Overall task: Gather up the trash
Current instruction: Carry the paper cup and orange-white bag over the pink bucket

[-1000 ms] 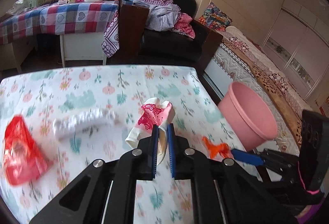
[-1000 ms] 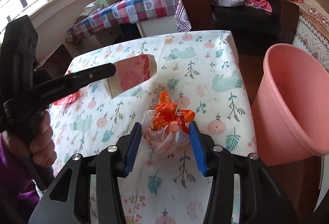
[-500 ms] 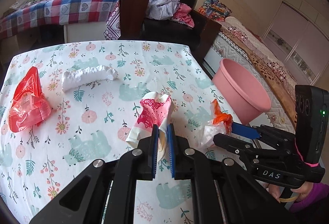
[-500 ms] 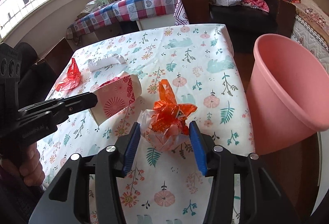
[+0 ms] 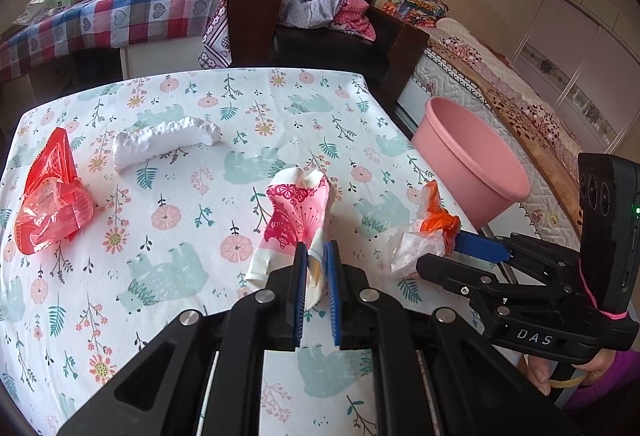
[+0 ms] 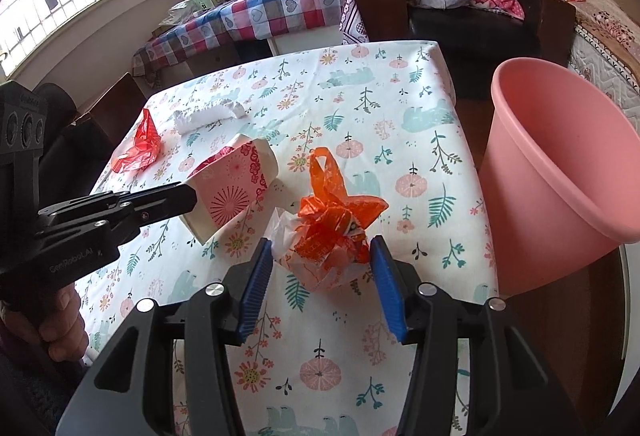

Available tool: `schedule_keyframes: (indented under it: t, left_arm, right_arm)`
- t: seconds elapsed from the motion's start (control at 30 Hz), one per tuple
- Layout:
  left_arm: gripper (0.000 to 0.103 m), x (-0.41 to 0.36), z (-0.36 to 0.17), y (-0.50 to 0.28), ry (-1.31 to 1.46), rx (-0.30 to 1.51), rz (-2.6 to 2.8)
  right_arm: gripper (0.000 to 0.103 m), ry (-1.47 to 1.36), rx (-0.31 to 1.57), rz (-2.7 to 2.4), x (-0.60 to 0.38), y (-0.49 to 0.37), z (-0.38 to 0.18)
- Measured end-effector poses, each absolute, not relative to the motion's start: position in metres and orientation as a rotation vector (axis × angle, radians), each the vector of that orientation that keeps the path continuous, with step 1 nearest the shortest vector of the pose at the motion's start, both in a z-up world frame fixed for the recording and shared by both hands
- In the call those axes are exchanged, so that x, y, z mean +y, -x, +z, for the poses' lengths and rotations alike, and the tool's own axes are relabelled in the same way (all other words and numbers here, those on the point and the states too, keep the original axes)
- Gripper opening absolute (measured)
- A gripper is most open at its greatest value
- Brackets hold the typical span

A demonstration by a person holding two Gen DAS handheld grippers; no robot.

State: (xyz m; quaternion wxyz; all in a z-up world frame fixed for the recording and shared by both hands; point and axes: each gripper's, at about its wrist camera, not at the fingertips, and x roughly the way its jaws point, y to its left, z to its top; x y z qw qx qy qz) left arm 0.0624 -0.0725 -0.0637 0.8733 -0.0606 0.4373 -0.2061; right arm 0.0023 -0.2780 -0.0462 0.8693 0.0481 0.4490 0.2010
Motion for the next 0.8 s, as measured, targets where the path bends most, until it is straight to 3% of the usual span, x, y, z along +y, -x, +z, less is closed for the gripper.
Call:
schedule_keyframes:
  t: [0.8]
  left_arm:
    - [0.008, -0.101, -0.024, -0.065, 0.079, 0.782, -0.507]
  right_arm:
    - [0.048, -0.144, 0.818, 0.388, -0.313, 0.006, -0.021]
